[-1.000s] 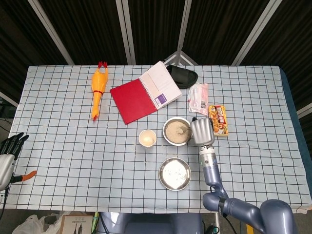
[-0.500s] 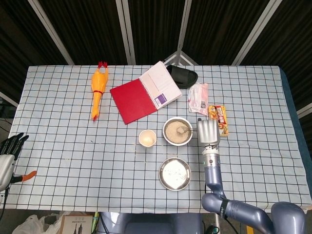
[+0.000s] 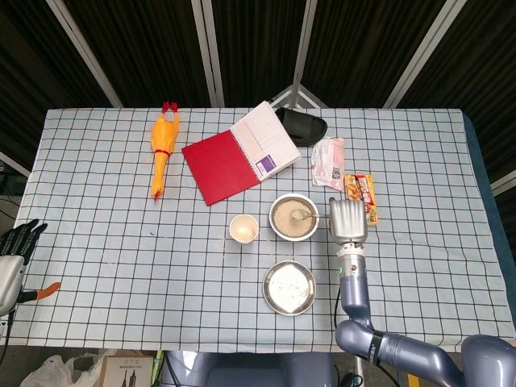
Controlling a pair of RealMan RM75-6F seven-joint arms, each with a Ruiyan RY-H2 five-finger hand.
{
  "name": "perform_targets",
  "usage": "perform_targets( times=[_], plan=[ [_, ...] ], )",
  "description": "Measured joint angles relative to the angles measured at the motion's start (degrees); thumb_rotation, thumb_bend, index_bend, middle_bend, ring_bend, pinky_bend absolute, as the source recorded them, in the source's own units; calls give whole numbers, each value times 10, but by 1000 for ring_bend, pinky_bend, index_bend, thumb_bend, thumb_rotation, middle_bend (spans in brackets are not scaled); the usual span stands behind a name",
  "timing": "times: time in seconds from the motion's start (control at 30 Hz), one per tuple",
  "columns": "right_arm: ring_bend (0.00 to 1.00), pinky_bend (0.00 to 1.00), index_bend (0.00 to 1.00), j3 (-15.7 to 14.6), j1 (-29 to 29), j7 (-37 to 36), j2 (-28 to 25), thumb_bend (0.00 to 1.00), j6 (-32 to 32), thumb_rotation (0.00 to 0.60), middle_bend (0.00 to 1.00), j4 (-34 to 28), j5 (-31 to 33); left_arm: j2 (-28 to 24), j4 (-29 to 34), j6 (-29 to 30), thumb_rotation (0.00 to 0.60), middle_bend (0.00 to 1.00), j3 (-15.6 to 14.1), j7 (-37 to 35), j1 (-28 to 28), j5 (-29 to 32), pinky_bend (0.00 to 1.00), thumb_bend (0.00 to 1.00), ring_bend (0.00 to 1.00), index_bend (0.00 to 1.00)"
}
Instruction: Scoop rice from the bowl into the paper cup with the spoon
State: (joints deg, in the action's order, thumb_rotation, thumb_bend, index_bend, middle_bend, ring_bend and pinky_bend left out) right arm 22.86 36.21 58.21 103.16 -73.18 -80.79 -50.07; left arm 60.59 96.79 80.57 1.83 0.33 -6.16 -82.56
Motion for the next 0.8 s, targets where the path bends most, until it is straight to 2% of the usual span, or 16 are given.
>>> perform_targets(
  times=[0.33, 0.8],
  plan=[
    [980, 885, 664, 1, 14, 10, -8, 497, -17, 600, 922, -21, 1, -1, 1, -1, 600, 0, 0, -1, 0, 1, 0, 0, 0, 0],
    [980, 885, 669, 12, 63, 99, -9, 497, -60, 600, 922, -101, 13, -4, 3, -6, 600, 0, 1, -13, -1, 5, 0, 0, 0, 0]
  ],
)
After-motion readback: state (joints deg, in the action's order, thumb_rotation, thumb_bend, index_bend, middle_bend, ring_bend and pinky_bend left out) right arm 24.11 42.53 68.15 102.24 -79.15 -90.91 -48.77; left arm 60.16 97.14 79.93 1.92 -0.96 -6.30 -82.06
